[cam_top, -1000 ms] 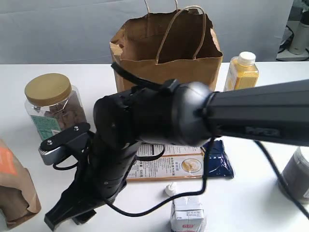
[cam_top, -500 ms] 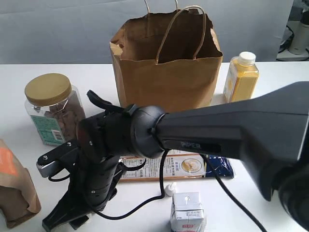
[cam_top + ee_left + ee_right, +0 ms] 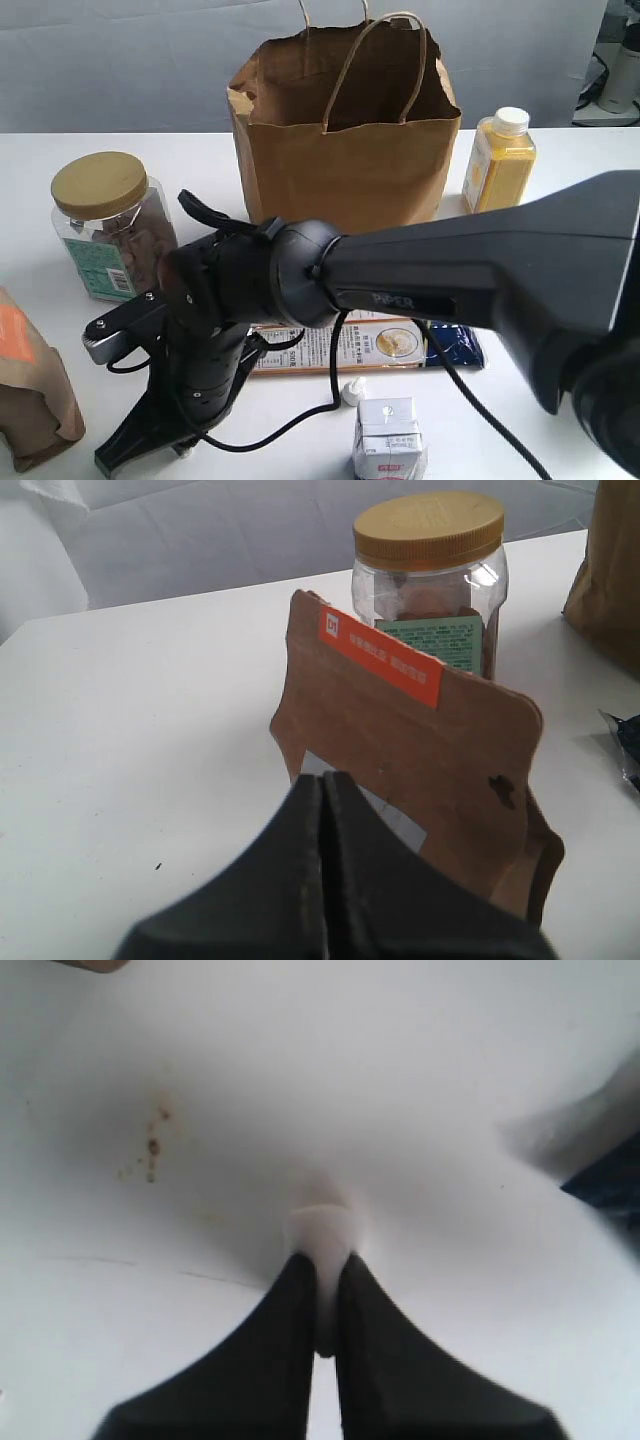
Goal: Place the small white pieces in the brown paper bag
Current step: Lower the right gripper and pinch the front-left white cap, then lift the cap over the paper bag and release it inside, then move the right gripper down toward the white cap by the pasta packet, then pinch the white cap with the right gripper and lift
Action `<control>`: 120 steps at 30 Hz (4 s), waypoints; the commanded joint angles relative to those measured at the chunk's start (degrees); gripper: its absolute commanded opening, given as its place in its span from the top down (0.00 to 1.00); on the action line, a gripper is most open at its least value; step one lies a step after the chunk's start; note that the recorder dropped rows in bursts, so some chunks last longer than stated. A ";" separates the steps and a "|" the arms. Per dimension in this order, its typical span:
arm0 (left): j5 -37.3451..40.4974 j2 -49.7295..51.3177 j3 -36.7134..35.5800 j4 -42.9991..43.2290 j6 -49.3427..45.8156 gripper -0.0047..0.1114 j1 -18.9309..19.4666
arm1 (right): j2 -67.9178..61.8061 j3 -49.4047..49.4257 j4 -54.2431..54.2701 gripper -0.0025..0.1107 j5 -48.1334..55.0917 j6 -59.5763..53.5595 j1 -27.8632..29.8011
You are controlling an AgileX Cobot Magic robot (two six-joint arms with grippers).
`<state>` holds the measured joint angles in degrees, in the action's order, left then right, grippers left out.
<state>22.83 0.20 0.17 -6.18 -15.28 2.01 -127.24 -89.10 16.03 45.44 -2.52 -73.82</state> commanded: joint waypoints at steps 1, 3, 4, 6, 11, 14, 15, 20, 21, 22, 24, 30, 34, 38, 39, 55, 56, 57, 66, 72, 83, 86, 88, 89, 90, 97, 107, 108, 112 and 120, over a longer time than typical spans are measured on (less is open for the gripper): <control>-0.37 -0.20 -0.17 -0.51 0.12 0.96 -0.45 | 2.58 -0.32 -0.62 0.98 1.58 -1.12 -0.39; -0.37 -0.20 -0.17 -0.51 0.12 0.96 -0.45 | 5.24 -0.32 -0.62 0.98 2.46 -1.78 -0.65; -0.37 -0.20 -0.17 -0.51 0.12 0.96 -0.45 | 6.81 -0.32 -0.91 0.98 2.91 -1.78 -0.97; -0.37 -0.20 -0.17 -0.51 0.12 0.96 -0.45 | 10.46 0.55 -1.51 0.98 3.13 -1.86 -1.76; -0.37 -0.20 -0.17 -0.51 0.12 0.96 -0.45 | 23.63 6.27 -4.69 0.98 -0.64 -1.17 -4.47; -0.37 -0.20 -0.17 -0.51 0.12 0.96 -0.45 | 32.79 7.64 -11.38 0.98 -3.35 4.45 -4.61; -0.37 -0.20 -0.17 -0.51 0.12 0.96 -0.45 | 37.14 7.64 -17.53 0.98 -4.15 9.02 -4.61; -0.37 -0.20 -0.17 -0.51 0.12 0.96 -0.45 | 46.85 7.64 -47.68 0.98 -1.24 32.07 -1.10; -0.37 -0.20 -0.17 -0.51 0.12 0.96 -0.45 | 47.47 7.64 -49.44 0.98 -1.30 33.32 0.84; -0.37 -0.20 -0.17 -0.51 0.12 0.96 -0.45 | 47.88 7.64 -49.38 0.98 -2.28 33.40 3.79; -0.37 -0.20 -0.17 -0.51 0.12 0.96 -0.45 | 47.90 7.64 -49.38 0.98 -3.88 34.30 8.71; -0.37 -0.20 -0.17 -0.51 0.12 0.96 -0.45 | 47.30 7.64 -44.69 0.98 -11.98 34.28 19.48; -0.37 -0.20 -0.17 -0.51 0.12 0.96 -0.45 | 44.09 7.64 -39.25 0.98 -14.43 31.89 25.47; -0.37 -0.20 -0.17 -0.51 0.12 0.96 -0.45 | 39.84 5.87 -33.78 0.98 -14.01 23.46 28.61; -0.37 -0.20 -0.17 -0.51 0.12 0.96 -0.45 | 38.74 4.77 -32.00 0.98 -13.16 20.84 29.06; -0.37 -0.20 -0.17 -0.51 0.12 0.96 -0.45 | 26.66 -11.04 -24.30 0.64 -1.88 10.50 30.05; -0.37 -0.20 -0.17 -0.51 0.12 0.96 -0.45 | 26.66 -11.04 -24.30 0.60 -1.88 10.50 30.05; -0.37 -0.20 -0.17 -0.51 0.12 0.96 -0.45 | 26.66 -11.04 -24.15 0.57 -1.75 10.50 30.05; -0.37 -0.20 -0.17 -0.51 0.12 0.96 -0.45 | 26.93 -11.04 -23.27 0.55 -0.79 10.02 29.94; -0.37 -0.20 -0.17 -0.51 0.12 0.96 -0.45 | 26.93 -11.04 -20.88 0.41 -1.00 8.04 29.94; -0.37 -0.20 -0.17 -0.51 0.12 0.96 -0.45 | 33.92 -10.45 -34.86 0.89 13.15 16.36 29.94; -0.37 -0.20 -0.17 -0.51 0.12 0.96 -0.45 | 36.48 -6.84 -38.78 0.98 18.44 19.24 29.94; -0.37 -0.20 -0.17 -0.51 0.12 0.96 -0.45 | 38.63 -2.69 -39.12 0.98 19.36 19.24 29.84; -0.37 -0.20 -0.17 -0.51 0.12 0.96 -0.45 | 40.01 -0.25 -38.50 0.98 19.57 19.24 29.84; -0.37 -0.20 -0.17 -0.51 0.12 0.96 -0.45 | 41.41 2.27 -37.68 0.98 20.08 19.24 29.84; -0.37 -0.20 -0.17 -0.51 0.12 0.96 -0.45 | 48.15 16.75 -26.42 0.98 19.26 15.39 29.84; -0.37 -0.20 -0.17 -0.51 0.12 0.96 -0.45 | 41.78 23.49 -4.47 0.98 12.72 2.52 27.78; -0.37 -0.20 -0.17 -0.51 0.12 0.96 -0.45 | 41.10 23.49 -4.69 0.98 11.58 2.52 26.59; -0.37 -0.20 -0.17 -0.51 0.12 0.96 -0.45 | 37.73 23.36 -5.65 0.98 7.04 2.52 21.46; -0.37 -0.20 -0.17 -0.51 0.12 0.96 -0.45 | 29.74 23.27 -5.78 0.81 5.04 3.38 18.41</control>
<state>22.83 0.20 0.17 -6.18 -15.28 2.01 -95.47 -65.81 10.24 50.72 0.91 -55.30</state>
